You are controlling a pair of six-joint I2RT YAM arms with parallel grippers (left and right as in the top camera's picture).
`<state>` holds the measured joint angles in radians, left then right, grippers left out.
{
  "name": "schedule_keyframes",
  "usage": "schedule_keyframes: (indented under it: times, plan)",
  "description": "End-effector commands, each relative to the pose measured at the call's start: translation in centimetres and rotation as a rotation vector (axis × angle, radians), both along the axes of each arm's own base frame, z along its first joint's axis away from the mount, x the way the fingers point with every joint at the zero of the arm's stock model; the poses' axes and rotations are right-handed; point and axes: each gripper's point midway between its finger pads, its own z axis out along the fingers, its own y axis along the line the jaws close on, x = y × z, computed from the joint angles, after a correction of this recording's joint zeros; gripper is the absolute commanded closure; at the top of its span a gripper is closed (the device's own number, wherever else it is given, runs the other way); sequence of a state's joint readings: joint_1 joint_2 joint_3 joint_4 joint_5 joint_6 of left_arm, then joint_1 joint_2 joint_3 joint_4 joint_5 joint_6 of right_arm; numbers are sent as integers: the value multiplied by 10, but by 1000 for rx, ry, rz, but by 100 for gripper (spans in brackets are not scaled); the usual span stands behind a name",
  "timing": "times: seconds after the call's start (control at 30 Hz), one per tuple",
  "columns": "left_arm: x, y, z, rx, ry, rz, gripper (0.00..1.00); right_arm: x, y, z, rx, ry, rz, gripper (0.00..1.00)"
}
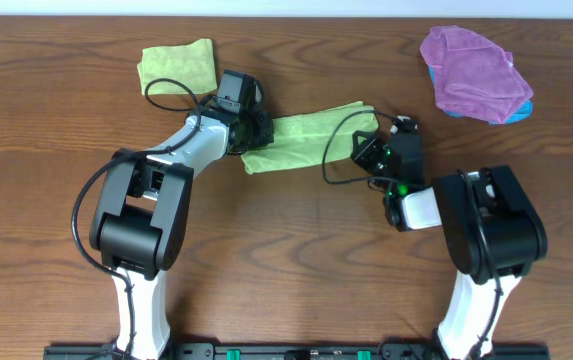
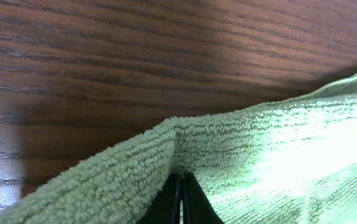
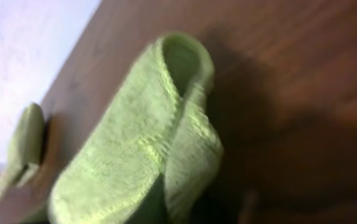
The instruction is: Fold the cloth
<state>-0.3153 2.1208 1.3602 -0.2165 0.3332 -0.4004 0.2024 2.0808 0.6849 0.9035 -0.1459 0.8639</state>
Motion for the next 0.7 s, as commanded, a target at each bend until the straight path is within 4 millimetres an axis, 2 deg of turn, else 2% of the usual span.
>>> schedule_keyframes:
  times: [0.0,0.23,0.5,0.67]
  plan:
    - [0,1,-2,11,14,9,94,-31,-8,-53,-114,112,36,99]
    - [-1,0,-2,5,16,6,94,-18,13,-3,-68,-64,194,99]
    - [-1,-1,-2,2,18,5,94,-12,18,70,-196,-242,283,98]
    - [-1,-1,-2,-3,22,14,94,-14,25,94,-273,-274,337,98]
